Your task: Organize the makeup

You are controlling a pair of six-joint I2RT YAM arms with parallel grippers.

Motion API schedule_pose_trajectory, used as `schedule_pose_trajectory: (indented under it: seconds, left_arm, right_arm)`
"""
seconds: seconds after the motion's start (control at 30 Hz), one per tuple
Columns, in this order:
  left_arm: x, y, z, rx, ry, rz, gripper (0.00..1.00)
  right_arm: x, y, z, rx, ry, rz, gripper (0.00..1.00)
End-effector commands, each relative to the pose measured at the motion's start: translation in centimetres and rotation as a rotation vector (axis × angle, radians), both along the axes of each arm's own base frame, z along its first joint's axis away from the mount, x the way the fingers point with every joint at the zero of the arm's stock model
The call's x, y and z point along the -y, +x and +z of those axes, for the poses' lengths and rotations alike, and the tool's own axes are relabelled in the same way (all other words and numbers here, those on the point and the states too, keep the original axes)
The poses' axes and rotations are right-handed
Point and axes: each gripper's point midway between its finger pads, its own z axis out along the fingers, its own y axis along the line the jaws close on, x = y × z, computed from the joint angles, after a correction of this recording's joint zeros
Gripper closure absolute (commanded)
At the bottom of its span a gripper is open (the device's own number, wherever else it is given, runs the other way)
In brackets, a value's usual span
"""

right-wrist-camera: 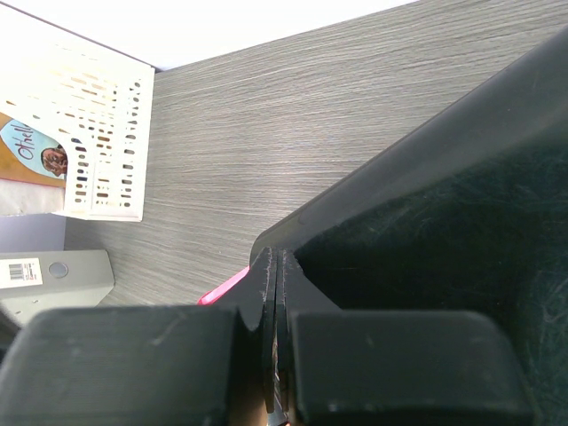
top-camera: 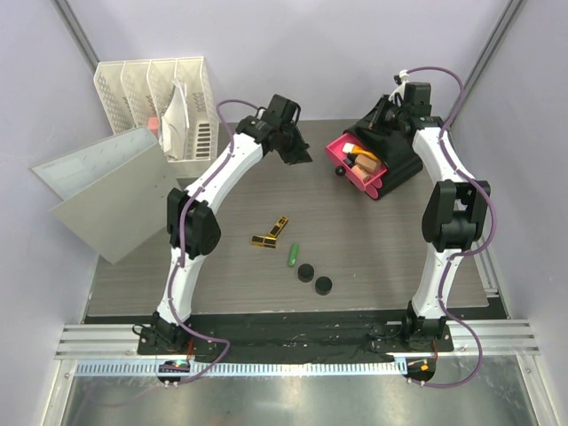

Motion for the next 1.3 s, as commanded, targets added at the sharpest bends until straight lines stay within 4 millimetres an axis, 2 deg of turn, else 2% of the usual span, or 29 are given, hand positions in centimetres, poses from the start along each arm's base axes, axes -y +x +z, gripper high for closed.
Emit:
schedule_pose_trajectory:
  seconds: [0.0,0.03,0.23,0.27,0.43,0.53,0.7,0.87,0.97,1.1,1.13,1.27]
  left_arm:
    - [1.4,-1.6,-2.8,-0.122,-0.028,-0.056,1.00]
    - [1.8,-1.6,-3.5,-0.135,-0.036,-0.066,1.00]
    - [4.7,-1.6,-4.5,-0.168,-0.134,-0.120,1.00]
    - [5.3,-1.7,-5.4,-0.186,-0.143,-0.133,1.00]
    - [8.5,-1.9,-4.9,-0.173,-0.242,-0.191,1.00]
    - [9.7,-1.3,-3.6,-0.131,-0.301,-0.198,1.00]
    - [11.6,-0.1,-0.2,-0.034,-0.432,-0.218,1.00]
    - [12.4,0.8,1.7,0.018,-0.495,-0.196,1.00]
    - [13.0,1.3,1.4,0.004,-0.519,-0.185,1.00]
    - [14.3,1.5,0.2,-0.034,-0.563,-0.194,1.00]
    - [14.5,1.5,-0.6,-0.049,-0.566,-0.192,1.00]
    - [15.5,1.7,-1.1,-0.046,-0.594,-0.190,1.00]
  right_arm:
    - [1.2,-5.2,-11.4,-0.397,-0.087,-0.031,0.99]
    - [1.3,-5.2,-11.6,-0.400,-0.087,-0.032,0.99]
    - [1.3,-5.1,-11.5,-0.397,-0.089,-0.031,0.99]
    - [1.3,-5.1,-11.5,-0.397,-0.088,-0.035,0.99]
    - [1.3,-5.1,-11.4,-0.397,-0.087,-0.034,0.99]
    - [1.4,-5.2,-11.5,-0.398,-0.090,-0.033,0.99]
    - [1.3,-5.2,-11.6,-0.400,-0.088,-0.033,0.99]
    - [1.3,-5.1,-11.5,-0.398,-0.088,-0.033,0.99]
    - [1.3,-5.2,-11.7,-0.404,-0.087,-0.034,0.99]
    - [1.3,-5.2,-11.7,-0.402,-0.089,-0.032,0.99]
    - [1.4,-5.2,-11.7,-0.404,-0.090,-0.034,0.99]
    - [1.3,-5.3,-11.8,-0.404,-0.090,-0.032,0.99]
